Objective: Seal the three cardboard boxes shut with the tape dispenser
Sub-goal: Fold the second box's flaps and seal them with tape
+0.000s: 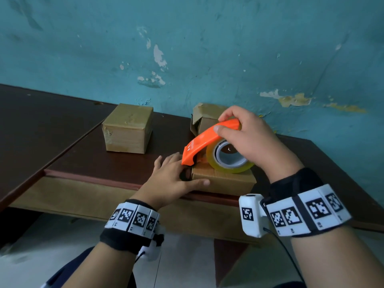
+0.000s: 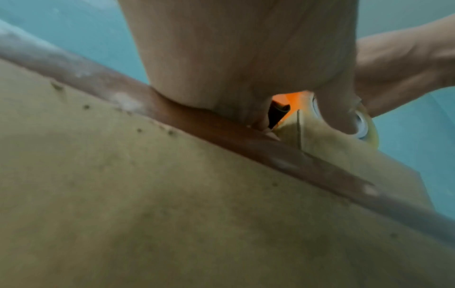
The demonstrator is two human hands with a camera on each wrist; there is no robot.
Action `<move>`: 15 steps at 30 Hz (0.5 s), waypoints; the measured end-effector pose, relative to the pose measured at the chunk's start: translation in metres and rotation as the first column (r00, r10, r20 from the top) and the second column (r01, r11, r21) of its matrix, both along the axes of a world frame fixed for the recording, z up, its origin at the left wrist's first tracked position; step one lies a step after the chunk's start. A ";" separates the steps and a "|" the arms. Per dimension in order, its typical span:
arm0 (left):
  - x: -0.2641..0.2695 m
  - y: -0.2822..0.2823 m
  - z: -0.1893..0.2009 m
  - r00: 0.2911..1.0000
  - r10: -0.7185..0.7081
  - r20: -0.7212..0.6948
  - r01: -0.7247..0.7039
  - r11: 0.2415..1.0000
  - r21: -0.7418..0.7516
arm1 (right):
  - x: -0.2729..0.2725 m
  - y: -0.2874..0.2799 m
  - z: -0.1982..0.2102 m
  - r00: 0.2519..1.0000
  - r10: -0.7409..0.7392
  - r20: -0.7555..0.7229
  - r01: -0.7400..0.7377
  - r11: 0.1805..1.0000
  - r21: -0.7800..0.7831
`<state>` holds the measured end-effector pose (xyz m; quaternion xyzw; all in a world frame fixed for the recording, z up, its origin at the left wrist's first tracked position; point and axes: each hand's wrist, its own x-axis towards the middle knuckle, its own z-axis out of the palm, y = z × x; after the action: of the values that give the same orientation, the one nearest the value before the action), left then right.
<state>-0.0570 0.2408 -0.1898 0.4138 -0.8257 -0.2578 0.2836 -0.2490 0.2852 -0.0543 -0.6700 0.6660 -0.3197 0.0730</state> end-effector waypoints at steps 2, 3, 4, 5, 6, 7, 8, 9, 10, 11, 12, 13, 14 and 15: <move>0.000 -0.004 0.001 0.991 -0.051 -0.122 0.059 0.996 0.065 | 0.004 -0.005 0.012 1.000 -0.029 0.009 0.028 0.994 0.106; 0.001 -0.007 0.000 0.987 -0.093 -0.132 0.105 0.991 0.085 | 0.007 -0.008 0.019 0.999 -0.035 0.007 0.033 0.987 0.157; 0.002 -0.011 -0.002 0.986 -0.115 -0.121 0.126 0.989 0.083 | 0.010 -0.012 0.026 0.999 -0.039 -0.013 0.041 0.975 0.218; 0.003 -0.014 -0.004 0.988 -0.126 -0.091 0.133 0.988 0.074 | 0.014 -0.015 0.031 0.997 -0.045 -0.058 0.059 0.957 0.284; 0.003 -0.017 -0.007 0.990 -0.126 -0.060 0.130 0.990 0.059 | 0.017 -0.018 0.036 0.991 -0.052 -0.123 0.091 0.935 0.343; 0.003 -0.018 -0.008 0.992 -0.117 -0.036 0.118 0.992 0.036 | 0.021 -0.022 0.041 0.979 -0.064 -0.193 0.135 0.914 0.383; 0.003 -0.019 -0.011 0.995 -0.103 -0.011 0.104 0.994 0.018 | 0.025 -0.025 0.044 0.963 -0.075 -0.258 0.179 0.897 0.405; 0.003 -0.019 -0.014 0.996 -0.091 0.004 0.091 0.996 -0.004 | 0.029 -0.027 0.046 0.946 -0.081 -0.315 0.216 0.882 0.420; 0.002 -0.019 -0.016 0.996 -0.091 0.009 0.091 0.996 -0.022 | 0.033 -0.031 0.047 0.924 -0.080 -0.375 0.251 0.865 0.435; 0.002 -0.019 -0.018 0.996 -0.094 0.011 0.094 0.995 -0.044 | 0.036 -0.035 0.048 0.895 -0.071 -0.440 0.286 0.847 0.447; 0.002 -0.020 -0.019 0.996 -0.095 0.006 0.095 0.994 -0.056 | 0.040 -0.039 0.049 0.862 -0.053 -0.505 0.323 0.825 0.464; 0.002 -0.022 -0.020 0.996 -0.093 -0.001 0.093 0.994 -0.061 | 0.044 -0.042 0.051 0.825 -0.026 -0.565 0.357 0.799 0.483; 0.002 -0.022 -0.020 0.996 -0.092 -0.004 0.092 0.994 -0.065 | 0.046 -0.047 0.052 0.786 0.008 -0.619 0.386 0.775 0.500; 0.002 -0.022 -0.021 0.996 -0.093 -0.008 0.092 0.993 -0.068 | 0.048 -0.052 0.054 0.750 0.045 -0.660 0.404 0.759 0.511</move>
<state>-0.0550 0.2184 -0.2106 0.3638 -0.8508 -0.2450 0.2895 -0.2011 0.2333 0.0001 -0.6017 0.7819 0.1606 0.0279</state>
